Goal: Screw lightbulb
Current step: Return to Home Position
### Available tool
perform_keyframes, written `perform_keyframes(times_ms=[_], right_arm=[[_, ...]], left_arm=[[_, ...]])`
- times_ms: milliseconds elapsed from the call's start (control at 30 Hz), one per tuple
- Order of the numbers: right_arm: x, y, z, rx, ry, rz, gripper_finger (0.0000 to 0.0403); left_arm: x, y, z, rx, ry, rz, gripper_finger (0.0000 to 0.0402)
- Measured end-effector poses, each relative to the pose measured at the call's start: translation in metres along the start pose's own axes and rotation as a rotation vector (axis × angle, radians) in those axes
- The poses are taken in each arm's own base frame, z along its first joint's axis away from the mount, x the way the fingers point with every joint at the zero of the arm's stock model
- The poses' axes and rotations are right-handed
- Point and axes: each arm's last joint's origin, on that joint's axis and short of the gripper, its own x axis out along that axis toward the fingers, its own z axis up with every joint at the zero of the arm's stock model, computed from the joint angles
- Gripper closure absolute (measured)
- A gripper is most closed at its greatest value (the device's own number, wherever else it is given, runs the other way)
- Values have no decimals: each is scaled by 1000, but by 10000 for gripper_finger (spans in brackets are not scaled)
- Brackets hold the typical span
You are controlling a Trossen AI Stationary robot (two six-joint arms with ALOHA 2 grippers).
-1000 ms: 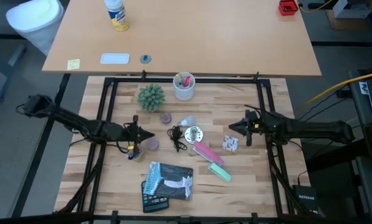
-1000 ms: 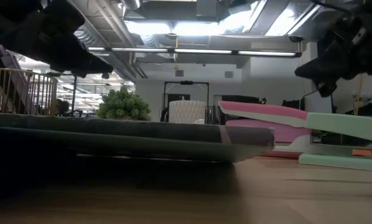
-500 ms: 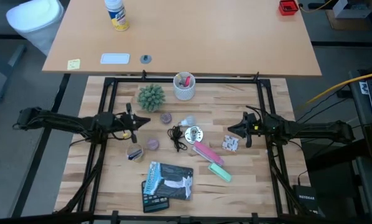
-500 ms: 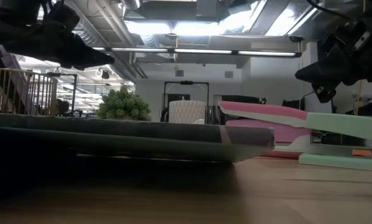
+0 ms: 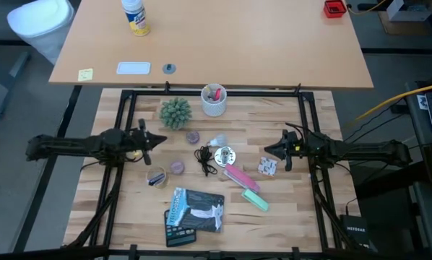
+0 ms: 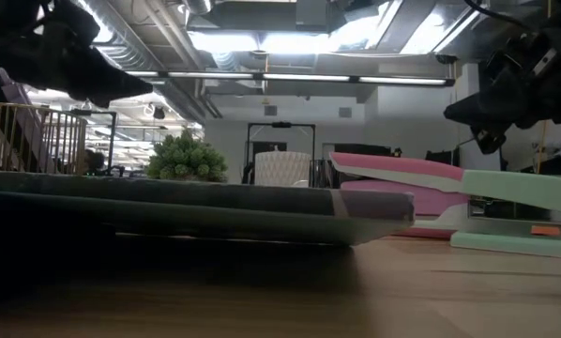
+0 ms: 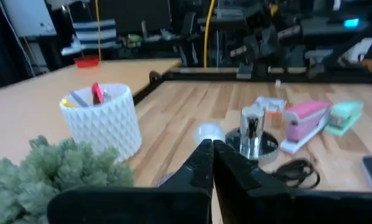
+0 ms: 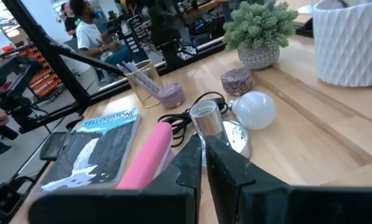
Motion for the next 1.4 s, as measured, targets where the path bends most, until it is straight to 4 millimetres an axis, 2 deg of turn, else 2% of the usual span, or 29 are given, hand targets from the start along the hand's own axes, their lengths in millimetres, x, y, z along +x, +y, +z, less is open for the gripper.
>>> perform_keyframes(times_ms=[500,667,1133,1233,1400], right_arm=[[0,0,0,-1,-9,-9,375],[0,1,4,-4,-32,-1,375],[-13,25,64,-189,-210,53,375],[-16,27,69,-223,-229,55,375],[-24,23,59,-217,-150,35,375]], left_arm=[[-20,5,-1,6,-54,3,400],[-20,5,-1,7,-51,3,399],[-20,5,-6,-31,5,0,401],[-20,5,-7,-44,8,0,399],[-20,5,-7,-47,10,0,400]])
